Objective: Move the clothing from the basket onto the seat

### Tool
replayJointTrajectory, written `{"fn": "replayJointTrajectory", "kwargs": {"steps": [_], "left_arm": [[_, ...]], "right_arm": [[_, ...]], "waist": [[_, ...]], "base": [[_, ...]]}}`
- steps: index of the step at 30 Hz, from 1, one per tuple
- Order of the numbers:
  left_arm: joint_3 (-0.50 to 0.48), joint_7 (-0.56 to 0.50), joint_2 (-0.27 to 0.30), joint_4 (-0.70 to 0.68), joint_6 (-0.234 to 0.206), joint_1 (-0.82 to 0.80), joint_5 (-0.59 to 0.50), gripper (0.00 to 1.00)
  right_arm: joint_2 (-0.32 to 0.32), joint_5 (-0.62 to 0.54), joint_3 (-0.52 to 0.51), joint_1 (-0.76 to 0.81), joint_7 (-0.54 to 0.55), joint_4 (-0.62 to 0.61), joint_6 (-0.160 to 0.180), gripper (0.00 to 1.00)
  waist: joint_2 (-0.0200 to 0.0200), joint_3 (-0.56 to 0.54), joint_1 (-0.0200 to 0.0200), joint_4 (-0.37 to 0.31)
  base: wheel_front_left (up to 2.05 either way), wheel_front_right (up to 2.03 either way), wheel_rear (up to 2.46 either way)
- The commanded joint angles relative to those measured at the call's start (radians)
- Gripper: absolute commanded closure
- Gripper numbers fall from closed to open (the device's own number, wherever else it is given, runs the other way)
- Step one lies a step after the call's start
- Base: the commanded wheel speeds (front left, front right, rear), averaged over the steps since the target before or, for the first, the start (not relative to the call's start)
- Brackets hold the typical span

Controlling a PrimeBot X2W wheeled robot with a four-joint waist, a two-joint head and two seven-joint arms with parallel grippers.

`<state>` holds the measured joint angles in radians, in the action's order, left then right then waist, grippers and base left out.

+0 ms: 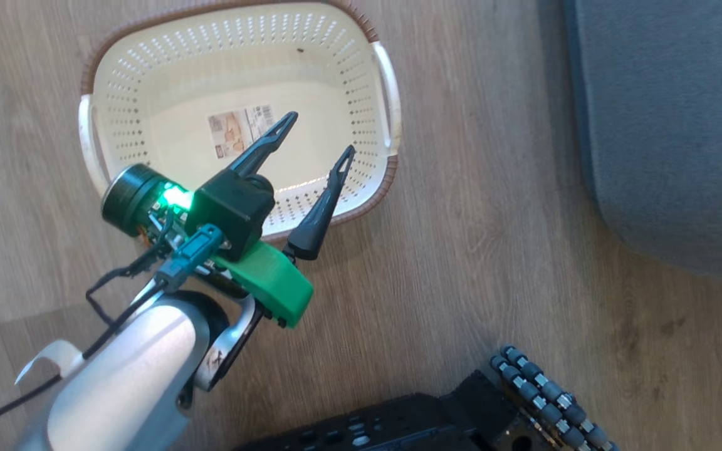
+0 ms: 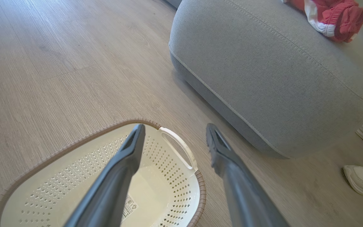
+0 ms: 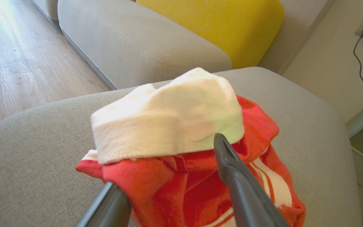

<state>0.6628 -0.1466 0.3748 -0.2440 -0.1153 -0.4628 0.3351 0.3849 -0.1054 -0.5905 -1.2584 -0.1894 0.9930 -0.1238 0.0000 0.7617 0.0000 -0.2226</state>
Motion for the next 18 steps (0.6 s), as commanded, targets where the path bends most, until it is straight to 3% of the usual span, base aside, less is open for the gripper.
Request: {"fn": "replayJointTrajectory", "kwargs": {"steps": [1, 8, 13, 18], "left_arm": [[-0.034, 0.011, 0.014, -0.029, -0.004, -0.012, 0.004, 0.0], [-0.048, 0.071, -0.009, 0.033, -0.011, 0.025, 0.048, 0.0], [-0.076, 0.122, -0.023, 0.093, -0.02, 0.053, 0.087, 0.0], [-0.102, 0.184, -0.052, 0.163, -0.029, 0.087, 0.131, 0.0]], "right_arm": [[0.02, 0.011, 0.017, 0.024, -0.014, -0.031, -0.007, 0.0], [0.017, 0.146, 0.226, 0.222, -0.042, -0.14, -0.007, 0.0], [0.028, 0.281, 0.365, 0.405, -0.016, -0.316, -0.007, 0.0], [0.023, 0.36, 0.419, 0.586, 0.017, -0.536, -0.007, 0.0]], "waist": [[0.0, -0.025, 0.0, -0.014], [0.0, -0.165, 0.0, -0.033], [0.0, -0.272, 0.0, -0.023], [0.0, -0.395, 0.0, 0.017]], "base": [[0.0, 0.0, 0.0], [0.0, 0.0, 0.0], [0.0, 0.0, 0.0], [0.0, 0.0, 0.0]]}}
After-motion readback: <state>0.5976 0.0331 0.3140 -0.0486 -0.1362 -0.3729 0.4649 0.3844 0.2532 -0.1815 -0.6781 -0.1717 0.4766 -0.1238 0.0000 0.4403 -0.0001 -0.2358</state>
